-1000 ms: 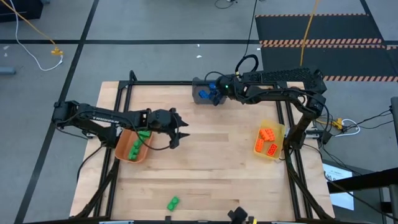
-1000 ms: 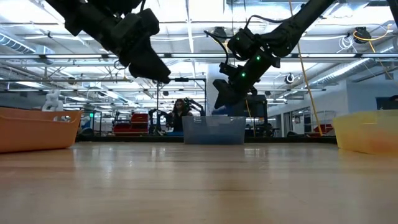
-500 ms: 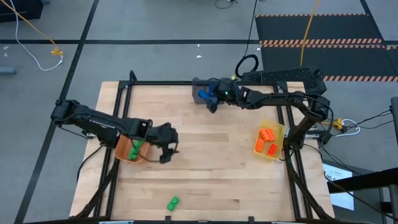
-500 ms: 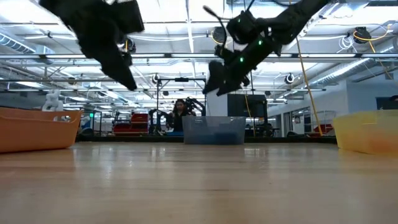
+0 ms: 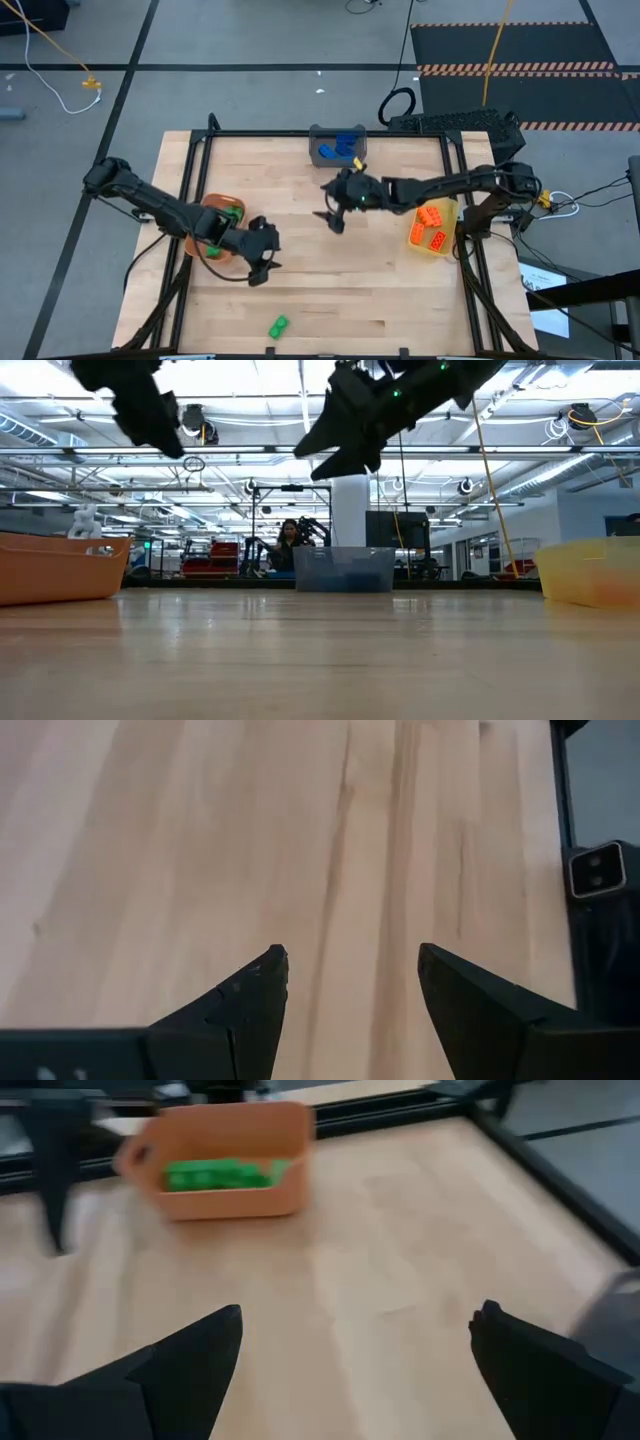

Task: Sort & place blocks by color
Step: Put the green game piece into the orange bin

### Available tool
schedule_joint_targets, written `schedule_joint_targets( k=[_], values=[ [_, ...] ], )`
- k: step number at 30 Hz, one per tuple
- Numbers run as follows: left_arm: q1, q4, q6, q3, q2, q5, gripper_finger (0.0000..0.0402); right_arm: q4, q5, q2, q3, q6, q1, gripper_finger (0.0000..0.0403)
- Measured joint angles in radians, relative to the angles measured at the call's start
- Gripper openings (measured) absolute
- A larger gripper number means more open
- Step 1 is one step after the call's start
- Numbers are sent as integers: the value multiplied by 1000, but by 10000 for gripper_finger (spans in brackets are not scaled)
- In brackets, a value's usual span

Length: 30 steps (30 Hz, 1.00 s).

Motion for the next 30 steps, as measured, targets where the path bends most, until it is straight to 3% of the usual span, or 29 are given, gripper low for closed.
schedule_joint_targets(
  k=[7, 16, 23, 30],
  values=[
    [-85, -16, -181, 0, 17, -32, 223, 1, 3, 0, -6, 39, 119, 372],
    [-218, 52, -400, 0, 20, -77, 223, 96, 72, 0, -133, 115, 203, 372],
    [-275, 214, -479, 1, 116, -93, 223, 118, 72, 0, -158, 198, 238, 373],
    [-313, 224, -539, 48, 233, -93, 223, 130, 72, 0, -158, 235, 314, 373]
  ],
)
